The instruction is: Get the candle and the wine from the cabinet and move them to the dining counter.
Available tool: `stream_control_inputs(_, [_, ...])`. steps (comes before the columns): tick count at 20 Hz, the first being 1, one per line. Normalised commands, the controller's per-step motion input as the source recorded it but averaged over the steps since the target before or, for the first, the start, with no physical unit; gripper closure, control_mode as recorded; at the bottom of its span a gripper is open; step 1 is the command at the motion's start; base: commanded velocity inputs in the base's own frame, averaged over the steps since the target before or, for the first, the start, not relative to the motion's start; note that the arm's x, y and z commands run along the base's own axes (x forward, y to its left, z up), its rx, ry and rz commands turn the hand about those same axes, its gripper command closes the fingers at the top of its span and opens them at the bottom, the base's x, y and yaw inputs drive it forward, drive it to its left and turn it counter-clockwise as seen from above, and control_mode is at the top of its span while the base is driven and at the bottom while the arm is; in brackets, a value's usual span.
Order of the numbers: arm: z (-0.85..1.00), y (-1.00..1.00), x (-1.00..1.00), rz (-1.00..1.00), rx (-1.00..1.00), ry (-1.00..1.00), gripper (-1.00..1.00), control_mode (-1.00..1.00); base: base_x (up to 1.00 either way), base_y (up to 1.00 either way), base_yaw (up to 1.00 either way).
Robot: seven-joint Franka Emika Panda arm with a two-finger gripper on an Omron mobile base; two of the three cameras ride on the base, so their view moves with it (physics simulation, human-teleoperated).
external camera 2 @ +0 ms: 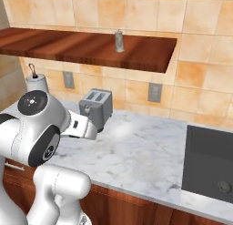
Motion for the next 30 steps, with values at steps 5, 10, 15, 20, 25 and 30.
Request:
stream_control_inputs(5, [0.00, 0.00, 0.00, 0.00, 0.00, 0.00, -1.00, 1.00, 0.05, 0.01, -0.01])
stream_control_inputs(10, [0.00, 0.00, 0.00, 0.00, 0.00, 0.00, -1.00, 1.00, 0.00, 0.00, 0.00])
stream_control_inputs(15, [0.00, 0.00, 0.00, 0.00, 0.00, 0.00, -1.00, 1.00, 0.00, 0.00, 0.00])
stream_control_inputs(20, [0.03, 0.01, 0.00, 0.00, 0.00, 0.00, -1.00, -1.00, 0.00, 0.00, 0.00])
stream_control_inputs(25, [0.27, 0.03, -0.03, 0.00, 0.01, 0.00, -1.00, -1.00, 0.00, 0.00, 0.00])
stream_control_inputs(30, [0.35, 0.12, -0.03, -0.06, 0.00, 0.01, -1.00, -1.00, 0.00, 0.00, 0.00])
